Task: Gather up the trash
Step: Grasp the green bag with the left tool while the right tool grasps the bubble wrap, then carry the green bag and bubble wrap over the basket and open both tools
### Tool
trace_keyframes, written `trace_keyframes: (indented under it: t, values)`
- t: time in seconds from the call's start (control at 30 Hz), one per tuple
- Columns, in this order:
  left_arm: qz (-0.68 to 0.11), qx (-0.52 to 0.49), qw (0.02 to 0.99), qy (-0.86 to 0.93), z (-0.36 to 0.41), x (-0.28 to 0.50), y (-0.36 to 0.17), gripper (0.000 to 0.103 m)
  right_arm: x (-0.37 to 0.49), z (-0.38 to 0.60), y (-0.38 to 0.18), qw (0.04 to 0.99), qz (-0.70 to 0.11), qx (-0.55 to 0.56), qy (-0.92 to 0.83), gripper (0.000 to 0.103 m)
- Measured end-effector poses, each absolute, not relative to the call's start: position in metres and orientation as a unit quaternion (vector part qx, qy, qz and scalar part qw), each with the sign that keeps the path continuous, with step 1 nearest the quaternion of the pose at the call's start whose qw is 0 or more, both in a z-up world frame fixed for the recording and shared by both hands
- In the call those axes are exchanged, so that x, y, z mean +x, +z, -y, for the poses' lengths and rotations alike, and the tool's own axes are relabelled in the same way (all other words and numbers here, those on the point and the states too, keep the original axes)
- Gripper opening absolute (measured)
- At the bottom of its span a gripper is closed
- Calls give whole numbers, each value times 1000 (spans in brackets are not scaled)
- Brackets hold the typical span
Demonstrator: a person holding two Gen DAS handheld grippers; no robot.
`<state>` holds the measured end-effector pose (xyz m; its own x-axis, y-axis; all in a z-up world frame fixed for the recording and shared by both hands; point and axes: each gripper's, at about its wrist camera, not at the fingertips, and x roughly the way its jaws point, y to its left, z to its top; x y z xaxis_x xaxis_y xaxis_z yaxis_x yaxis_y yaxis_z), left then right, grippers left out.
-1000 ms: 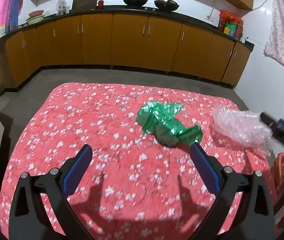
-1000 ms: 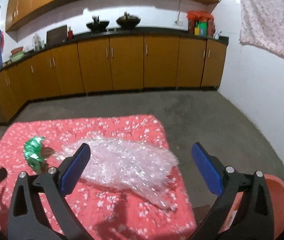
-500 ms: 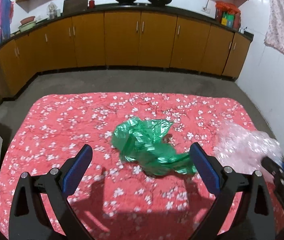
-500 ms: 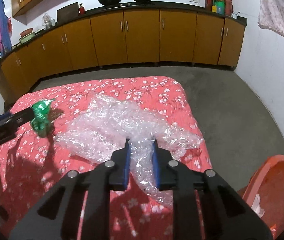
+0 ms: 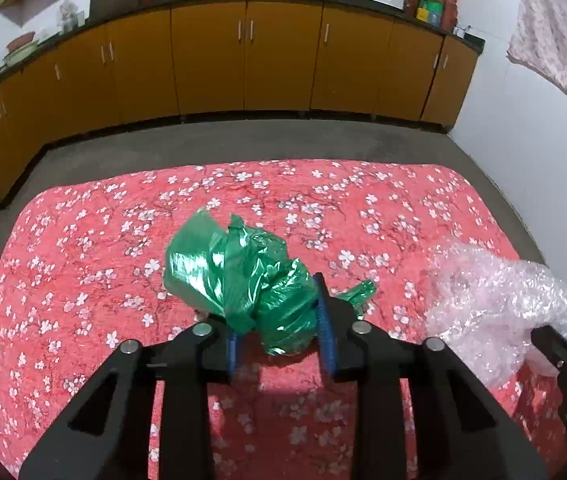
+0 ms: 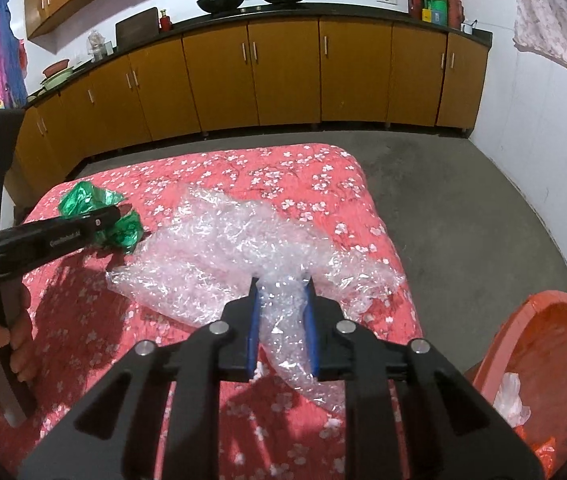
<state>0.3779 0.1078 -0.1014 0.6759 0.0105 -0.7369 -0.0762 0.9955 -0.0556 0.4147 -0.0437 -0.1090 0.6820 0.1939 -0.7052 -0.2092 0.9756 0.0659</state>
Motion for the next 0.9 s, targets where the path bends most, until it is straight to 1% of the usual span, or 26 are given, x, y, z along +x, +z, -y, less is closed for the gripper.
trace_keyframes:
  t: [0.2,0.47,0.63,0.9]
  values:
    - [-388,-55,919,29,-116,354,-94,28,401,49,-99,920,-376,0,113,18]
    - [-359,-47,932,11,-111,307,-54,28,361,60,-58,931,-343,26,119,18]
    - [-338,-25,941,-16,-89,269,-27,28,326,75,-24,943,-314,29,109,18]
    - [-306,-12,948,-80,-46,227,12,28,269,127,24,962,-266,39,51,18]
